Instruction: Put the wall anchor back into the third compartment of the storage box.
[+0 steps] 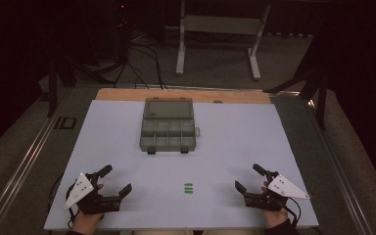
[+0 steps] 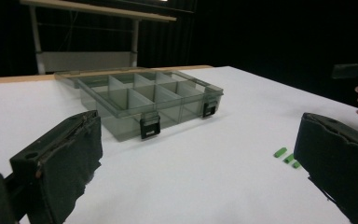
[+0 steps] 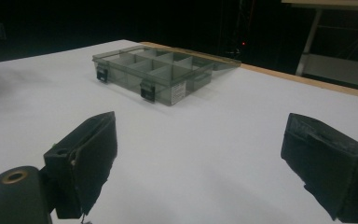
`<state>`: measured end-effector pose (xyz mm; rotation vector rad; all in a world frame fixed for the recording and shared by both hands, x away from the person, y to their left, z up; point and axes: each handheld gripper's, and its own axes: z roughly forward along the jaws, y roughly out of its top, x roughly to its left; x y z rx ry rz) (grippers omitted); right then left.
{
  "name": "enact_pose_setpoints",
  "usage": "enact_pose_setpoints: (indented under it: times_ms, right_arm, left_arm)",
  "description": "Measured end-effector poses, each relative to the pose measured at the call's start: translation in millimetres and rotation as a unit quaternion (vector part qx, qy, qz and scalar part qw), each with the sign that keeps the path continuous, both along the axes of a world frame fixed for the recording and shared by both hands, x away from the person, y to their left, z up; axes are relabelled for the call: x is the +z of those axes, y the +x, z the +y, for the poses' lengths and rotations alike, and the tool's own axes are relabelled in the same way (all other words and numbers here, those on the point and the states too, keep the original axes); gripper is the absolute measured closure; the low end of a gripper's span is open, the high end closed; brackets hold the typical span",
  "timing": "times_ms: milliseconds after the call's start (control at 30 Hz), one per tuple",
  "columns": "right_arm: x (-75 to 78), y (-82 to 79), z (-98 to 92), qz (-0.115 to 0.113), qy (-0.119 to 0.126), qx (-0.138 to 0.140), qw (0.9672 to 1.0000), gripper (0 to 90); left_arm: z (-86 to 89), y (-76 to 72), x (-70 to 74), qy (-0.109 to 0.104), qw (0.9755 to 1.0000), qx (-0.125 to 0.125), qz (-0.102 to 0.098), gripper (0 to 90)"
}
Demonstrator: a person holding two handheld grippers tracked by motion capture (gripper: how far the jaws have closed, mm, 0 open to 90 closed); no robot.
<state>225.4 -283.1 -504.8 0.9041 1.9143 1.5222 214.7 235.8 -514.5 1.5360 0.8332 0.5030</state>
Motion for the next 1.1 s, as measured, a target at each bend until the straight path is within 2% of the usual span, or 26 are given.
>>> enact_pose_setpoints:
  times_ms: [267,400,467,533,600,700,900,1000,1100]
  right_arm:
    - [1.2,0.3,-0.8,-0.002,0.0,-0.002,1.0,10.6]
    - [1.6,1.0,-0.9,-0.001,0.0,-0.001,1.0,10.6]
    - [1.8,1.0,-0.5,0.0,0.001,0.0,1.0,10.6]
    - [1.8,1.0,0.1,0.001,0.0,0.001,1.0,10.6]
    - [2.1,1.2,0.6,0.0,0.0,0.004,1.0,10.6]
    - [2.8,0.3,1.3,-0.001,0.0,0.007,1.0,10.6]
    - [3.4,0.1,0.9,0.0,0.002,0.008,1.0,10.7]
    - [3.8,-0.1,0.9,-0.001,0.003,0.009,1.0,10.7]
    - [3.9,-0.3,1.7,0.0,0.003,0.011,0.9999,10.7]
  left_arm:
    - [1.3,-1.9,8.8,-0.006,0.9997,0.008,0.022,0.0]
    - [-3.8,-1.4,24.4,-0.019,0.9993,-0.012,0.028,0.0]
    - [-7.7,-0.3,30.1,-0.016,0.9992,-0.019,0.031,0.0]
    - [-12.9,2.8,37.6,-0.003,0.9988,-0.026,0.04,0.0]
    - [-17.6,7.0,45.6,0.001,0.9977,-0.047,0.048,0.0]
    - [-27.8,14.9,56.6,0.012,0.9959,-0.066,0.06,0.0]
    - [-50.1,29.8,73.0,0.019,0.9928,-0.099,0.064,0.0]
    - [-64.0,37.0,78.7,0.032,0.9889,-0.128,0.069,0.0]
    - [-79.8,41.8,82.8,0.056,0.9844,-0.148,0.077,1.0]
